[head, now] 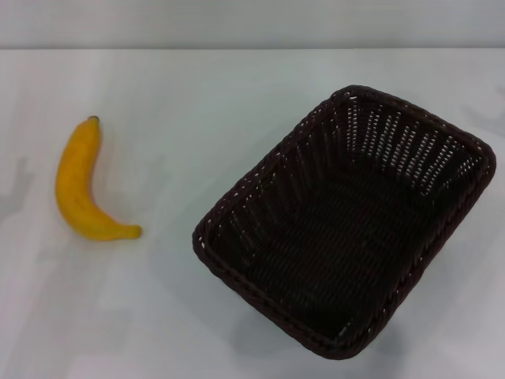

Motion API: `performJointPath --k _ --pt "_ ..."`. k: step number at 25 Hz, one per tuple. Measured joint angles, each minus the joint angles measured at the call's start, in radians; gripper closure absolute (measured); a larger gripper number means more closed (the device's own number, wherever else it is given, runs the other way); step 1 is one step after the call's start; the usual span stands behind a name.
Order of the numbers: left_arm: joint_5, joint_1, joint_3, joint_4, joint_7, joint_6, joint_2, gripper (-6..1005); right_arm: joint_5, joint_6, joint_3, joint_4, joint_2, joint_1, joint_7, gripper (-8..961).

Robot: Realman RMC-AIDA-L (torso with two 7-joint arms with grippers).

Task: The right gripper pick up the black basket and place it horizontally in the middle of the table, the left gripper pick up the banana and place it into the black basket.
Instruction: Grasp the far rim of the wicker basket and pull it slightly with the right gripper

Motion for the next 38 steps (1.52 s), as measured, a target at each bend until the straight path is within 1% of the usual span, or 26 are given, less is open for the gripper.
performJointPath --k 2,3,6,9,12,15,18,20,22,23,26,31,38 --pt "0.0 0.0 0.0 0.0 -0.003 0.0 0.001 138 -0.1 0.052 -0.046 -0.037 -0.021 0.07 0.115 204" --pt "0.001 -0.001 0.001 0.0 -0.003 0.003 0.002 138 -0.141 0.075 -0.063 -0.047 -0.027 0.105 0.155 205" --pt "0.005 -0.007 0.003 0.001 -0.003 0.007 0.004 139 -0.275 0.146 -0.101 -0.058 -0.036 0.224 0.255 209" --pt "0.006 -0.021 0.004 0.001 -0.003 0.009 0.005 139 -0.398 0.207 -0.118 -0.027 -0.038 0.326 0.296 213" --pt "0.006 -0.041 0.006 0.001 -0.003 0.021 0.005 139 -0.501 0.251 -0.135 0.029 -0.037 0.399 0.319 217" --pt "0.008 -0.044 0.006 0.002 -0.006 0.03 0.004 139 -0.589 0.291 -0.149 0.113 -0.029 0.48 0.325 221" --pt "0.008 -0.032 0.006 0.002 -0.013 0.032 0.005 139 -0.629 0.301 -0.151 0.196 -0.019 0.547 0.327 225" --pt "0.008 -0.025 0.006 0.002 -0.014 0.033 0.005 139 -0.639 0.306 -0.157 0.235 -0.019 0.576 0.331 228" --pt "0.008 -0.017 0.006 0.001 -0.014 0.033 0.005 139 -0.644 0.308 -0.164 0.255 -0.019 0.589 0.333 230" --pt "0.008 -0.014 0.006 0.001 -0.014 0.033 0.004 139 -0.652 0.304 -0.182 0.303 -0.016 0.613 0.341 232" --pt "0.007 -0.01 0.006 0.001 -0.014 0.034 0.004 139 -0.677 0.289 -0.197 0.349 -0.002 0.629 0.345 236" --pt "0.007 -0.009 0.006 0.001 -0.014 0.044 0.003 139 -0.716 0.245 -0.202 0.402 0.014 0.641 0.345 242" --pt "0.008 -0.006 0.008 0.0 -0.014 0.066 0.003 139 -0.721 0.173 -0.25 0.484 0.024 0.645 0.347 252"
